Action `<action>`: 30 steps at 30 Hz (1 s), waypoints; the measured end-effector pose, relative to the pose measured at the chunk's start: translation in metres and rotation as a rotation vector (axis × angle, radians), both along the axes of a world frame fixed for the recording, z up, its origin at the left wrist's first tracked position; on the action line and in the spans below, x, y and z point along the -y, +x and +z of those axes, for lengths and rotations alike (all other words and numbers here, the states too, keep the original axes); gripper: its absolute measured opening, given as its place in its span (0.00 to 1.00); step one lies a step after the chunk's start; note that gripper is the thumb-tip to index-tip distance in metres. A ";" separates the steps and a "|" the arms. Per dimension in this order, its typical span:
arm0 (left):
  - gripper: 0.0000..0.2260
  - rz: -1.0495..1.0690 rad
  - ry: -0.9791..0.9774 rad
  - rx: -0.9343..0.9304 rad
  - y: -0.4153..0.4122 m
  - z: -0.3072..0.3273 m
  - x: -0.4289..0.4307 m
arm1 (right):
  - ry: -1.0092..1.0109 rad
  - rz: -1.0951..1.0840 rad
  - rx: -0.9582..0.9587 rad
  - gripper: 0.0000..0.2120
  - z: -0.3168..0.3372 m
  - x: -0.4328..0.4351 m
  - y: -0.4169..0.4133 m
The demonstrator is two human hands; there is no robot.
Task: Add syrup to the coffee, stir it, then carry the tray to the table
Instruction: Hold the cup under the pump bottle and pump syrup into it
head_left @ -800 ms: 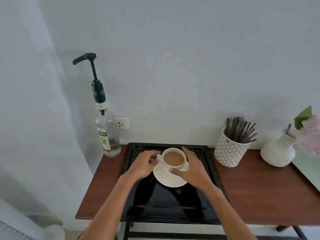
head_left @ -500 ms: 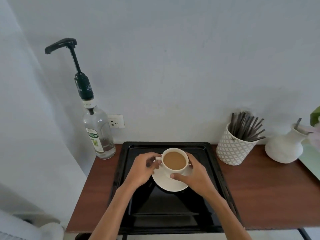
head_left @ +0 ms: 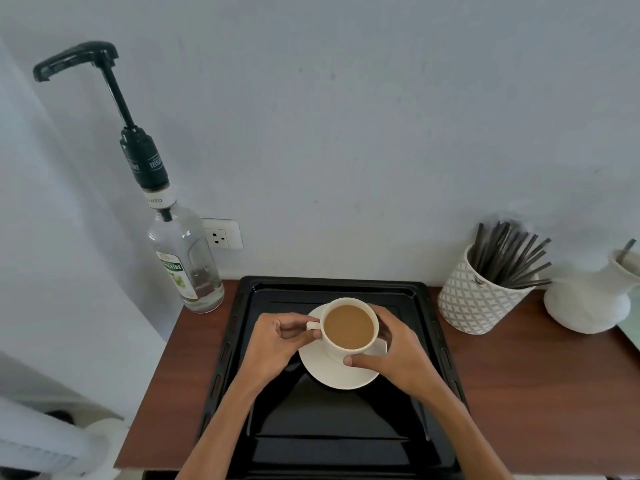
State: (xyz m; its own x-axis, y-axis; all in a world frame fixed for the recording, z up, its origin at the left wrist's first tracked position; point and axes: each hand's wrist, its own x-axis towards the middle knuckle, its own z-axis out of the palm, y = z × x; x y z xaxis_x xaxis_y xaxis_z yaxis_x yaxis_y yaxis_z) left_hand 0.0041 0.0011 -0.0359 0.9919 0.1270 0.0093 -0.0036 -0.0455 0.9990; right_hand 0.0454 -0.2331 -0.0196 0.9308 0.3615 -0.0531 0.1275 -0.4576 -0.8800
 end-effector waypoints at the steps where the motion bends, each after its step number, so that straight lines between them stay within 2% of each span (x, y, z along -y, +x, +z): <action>1: 0.08 0.007 -0.006 -0.001 0.000 0.000 0.000 | -0.001 0.006 0.001 0.41 0.000 0.000 0.001; 9: 0.10 0.099 -0.074 0.040 -0.010 0.012 0.006 | 0.029 0.071 0.040 0.40 0.013 -0.002 0.008; 14: 0.07 0.150 -0.053 0.103 -0.017 0.028 0.005 | 0.057 0.116 0.094 0.39 0.030 -0.007 0.010; 25: 0.10 0.222 -0.069 0.157 -0.043 0.061 -0.012 | 0.095 0.215 0.160 0.37 0.058 -0.031 0.006; 30: 0.08 0.302 0.015 0.190 -0.061 0.071 -0.025 | 0.119 0.285 0.178 0.35 0.071 -0.050 0.000</action>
